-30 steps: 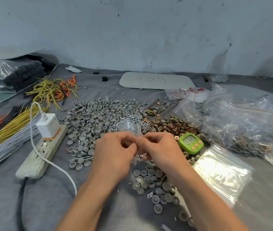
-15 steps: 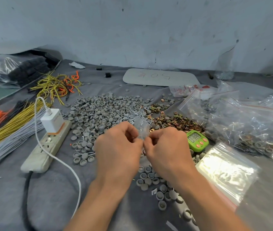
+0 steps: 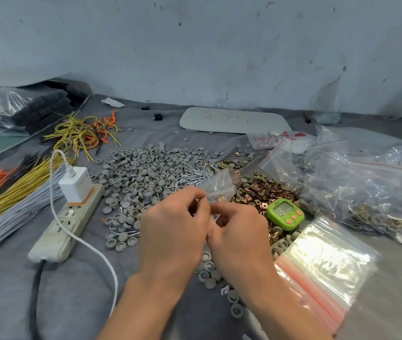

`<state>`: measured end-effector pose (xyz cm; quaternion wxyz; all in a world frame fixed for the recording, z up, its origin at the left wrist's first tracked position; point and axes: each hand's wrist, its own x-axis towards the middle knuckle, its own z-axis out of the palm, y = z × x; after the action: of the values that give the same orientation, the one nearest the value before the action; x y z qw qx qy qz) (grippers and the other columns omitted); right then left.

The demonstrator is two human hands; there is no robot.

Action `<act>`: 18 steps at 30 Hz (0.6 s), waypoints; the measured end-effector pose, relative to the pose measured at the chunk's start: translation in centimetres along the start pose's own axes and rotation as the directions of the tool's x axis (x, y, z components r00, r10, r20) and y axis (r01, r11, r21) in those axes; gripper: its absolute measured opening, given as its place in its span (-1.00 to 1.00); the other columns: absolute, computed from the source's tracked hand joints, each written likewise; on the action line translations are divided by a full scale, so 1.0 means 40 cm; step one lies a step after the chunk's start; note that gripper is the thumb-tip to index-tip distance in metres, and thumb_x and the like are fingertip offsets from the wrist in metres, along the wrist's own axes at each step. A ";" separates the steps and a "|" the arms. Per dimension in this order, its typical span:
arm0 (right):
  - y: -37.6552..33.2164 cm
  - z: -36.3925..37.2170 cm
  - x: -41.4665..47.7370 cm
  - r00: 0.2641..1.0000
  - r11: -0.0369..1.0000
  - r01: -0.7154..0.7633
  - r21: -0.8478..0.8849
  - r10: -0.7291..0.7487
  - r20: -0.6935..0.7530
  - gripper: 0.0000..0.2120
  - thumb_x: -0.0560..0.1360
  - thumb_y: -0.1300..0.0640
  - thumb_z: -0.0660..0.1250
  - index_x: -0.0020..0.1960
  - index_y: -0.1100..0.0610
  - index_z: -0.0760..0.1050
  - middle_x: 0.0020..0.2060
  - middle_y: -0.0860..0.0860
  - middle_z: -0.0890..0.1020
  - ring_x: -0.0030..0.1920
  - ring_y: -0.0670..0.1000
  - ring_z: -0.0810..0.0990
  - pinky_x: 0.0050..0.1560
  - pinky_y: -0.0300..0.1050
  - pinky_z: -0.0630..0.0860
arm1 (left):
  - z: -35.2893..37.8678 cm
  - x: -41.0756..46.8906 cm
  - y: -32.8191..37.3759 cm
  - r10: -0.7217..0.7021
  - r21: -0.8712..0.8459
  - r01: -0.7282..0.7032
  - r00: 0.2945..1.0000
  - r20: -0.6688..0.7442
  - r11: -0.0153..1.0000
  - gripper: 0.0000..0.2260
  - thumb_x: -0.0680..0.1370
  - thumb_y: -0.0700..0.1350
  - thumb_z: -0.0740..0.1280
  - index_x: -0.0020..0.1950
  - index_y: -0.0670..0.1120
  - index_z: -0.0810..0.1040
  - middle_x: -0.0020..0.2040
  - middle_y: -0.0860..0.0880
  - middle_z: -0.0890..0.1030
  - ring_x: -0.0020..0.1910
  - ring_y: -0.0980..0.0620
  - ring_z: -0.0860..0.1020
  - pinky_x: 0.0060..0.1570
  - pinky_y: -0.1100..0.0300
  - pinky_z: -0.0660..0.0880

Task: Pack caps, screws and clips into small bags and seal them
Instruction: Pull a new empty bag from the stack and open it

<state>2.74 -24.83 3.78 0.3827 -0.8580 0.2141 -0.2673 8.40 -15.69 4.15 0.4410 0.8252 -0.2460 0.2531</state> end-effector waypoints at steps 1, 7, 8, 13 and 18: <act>0.003 0.002 0.000 0.999 0.994 0.004 0.112 -0.008 0.035 -0.87 0.55 0.04 0.40 -0.05 -0.11 0.74 -0.44 -0.25 0.59 -0.44 -0.16 0.51 -0.37 -0.37 0.33 | 0.001 -0.002 0.003 0.021 -0.013 -0.021 1.000 -0.001 1.000 -0.93 0.46 -0.07 0.45 -0.11 0.10 0.70 -0.26 0.15 0.69 -0.32 0.14 0.61 -0.27 0.20 0.57; 0.002 -0.002 0.024 0.883 0.541 -0.469 0.698 0.256 0.395 -0.77 0.53 0.37 0.35 -0.08 0.15 0.76 -0.30 0.22 0.65 -0.37 0.01 0.47 -0.34 -0.15 0.38 | -0.005 0.000 0.016 0.092 0.111 -0.088 0.995 -0.028 0.990 -0.97 0.37 0.02 0.45 -0.21 0.11 0.68 -0.38 0.12 0.62 -0.39 0.08 0.58 -0.39 0.26 0.39; 0.006 -0.002 0.030 0.852 0.411 -0.522 0.747 0.292 0.435 -0.78 0.51 0.39 0.35 -0.08 0.20 0.75 -0.29 0.19 0.61 -0.39 -0.02 0.43 -0.35 -0.19 0.33 | -0.006 0.000 0.017 0.099 0.154 -0.095 0.995 -0.018 0.983 -0.97 0.35 0.03 0.47 -0.24 0.12 0.67 -0.42 0.12 0.59 -0.43 0.08 0.56 -0.39 0.28 0.31; 0.010 0.002 0.038 0.789 -0.005 -0.547 0.837 0.329 0.519 -0.74 0.54 0.47 0.28 -0.11 0.28 0.73 -0.17 0.20 0.71 -0.30 0.06 0.70 -0.40 -0.16 0.61 | -0.001 -0.011 0.021 0.019 0.228 -0.042 0.995 0.100 0.973 -0.90 0.32 0.14 0.40 -0.30 0.15 0.61 -0.48 0.14 0.54 -0.47 0.07 0.55 -0.39 0.26 0.26; 0.019 0.000 0.052 0.773 -0.213 -0.551 0.807 0.235 0.590 -0.66 0.57 0.48 0.16 -0.02 0.32 0.72 0.00 0.22 0.75 -0.14 0.15 0.78 -0.28 0.01 0.70 | 0.009 0.000 0.012 -0.130 0.196 0.083 0.962 0.242 0.977 -0.83 0.34 0.22 0.30 -0.21 0.18 0.58 -0.41 0.17 0.56 -0.34 0.12 0.53 -0.30 0.18 0.30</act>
<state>4.21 -26.52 3.81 0.9550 -0.2194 0.1728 -0.0999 8.19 -16.22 4.27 0.3407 0.9001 -0.2307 0.1432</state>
